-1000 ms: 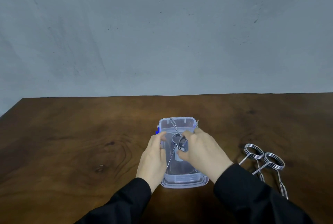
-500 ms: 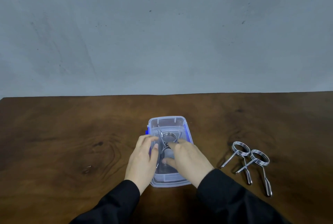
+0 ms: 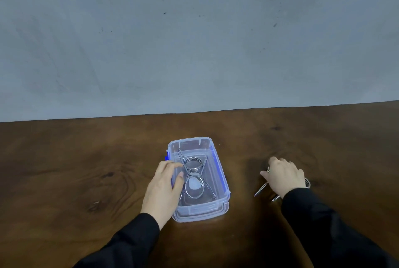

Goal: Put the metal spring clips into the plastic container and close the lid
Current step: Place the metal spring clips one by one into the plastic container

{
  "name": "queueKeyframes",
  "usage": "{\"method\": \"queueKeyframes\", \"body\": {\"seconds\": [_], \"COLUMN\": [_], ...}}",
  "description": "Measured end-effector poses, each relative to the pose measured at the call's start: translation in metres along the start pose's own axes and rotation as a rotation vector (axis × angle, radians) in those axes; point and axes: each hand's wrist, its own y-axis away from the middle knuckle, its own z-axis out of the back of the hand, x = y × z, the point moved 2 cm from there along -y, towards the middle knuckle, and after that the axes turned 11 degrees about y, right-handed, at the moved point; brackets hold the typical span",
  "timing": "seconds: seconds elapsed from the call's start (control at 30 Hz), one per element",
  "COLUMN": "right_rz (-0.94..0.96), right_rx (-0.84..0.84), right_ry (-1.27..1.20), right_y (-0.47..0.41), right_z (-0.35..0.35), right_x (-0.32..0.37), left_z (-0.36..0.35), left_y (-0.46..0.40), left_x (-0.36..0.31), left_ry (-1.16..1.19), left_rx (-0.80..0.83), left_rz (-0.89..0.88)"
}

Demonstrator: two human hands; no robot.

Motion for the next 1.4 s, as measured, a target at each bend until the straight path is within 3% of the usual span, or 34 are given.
{"method": "queueKeyframes", "body": {"seconds": [0.23, 0.37, 0.5, 0.87, 1.03, 1.23, 1.4], "right_rz": [0.069, 0.287, 0.44, 0.375, 0.29, 0.294, 0.325], "right_rx": [-0.084, -0.322, -0.467, -0.217, -0.128, -0.136, -0.157], "right_ry": [-0.035, -0.274, -0.334, -0.374, -0.61, -0.696, -0.707], "right_y": [-0.007, 0.003, 0.016, 0.021, 0.02, 0.024, 0.025], "right_z": [-0.01, 0.032, 0.075, 0.055, 0.059, 0.059, 0.056], "right_x": [0.015, 0.039, 0.079, 0.095, 0.092, 0.09, 0.085], "left_z": [0.004, 0.01, 0.01, 0.003, 0.003, -0.027, -0.061], "left_y": [-0.002, -0.007, -0.015, -0.012, -0.013, -0.021, -0.023], "left_x": [-0.002, -0.012, -0.03, -0.016, -0.02, -0.064, -0.073], "left_ry": [-0.03, -0.034, -0.005, -0.058, -0.141, -0.255, -0.314], "left_rx": [0.033, -0.017, -0.026, 0.128, 0.125, 0.361, 0.37], "left_rz": [-0.032, -0.078, -0.141, -0.137, -0.191, -0.212, -0.139]}}
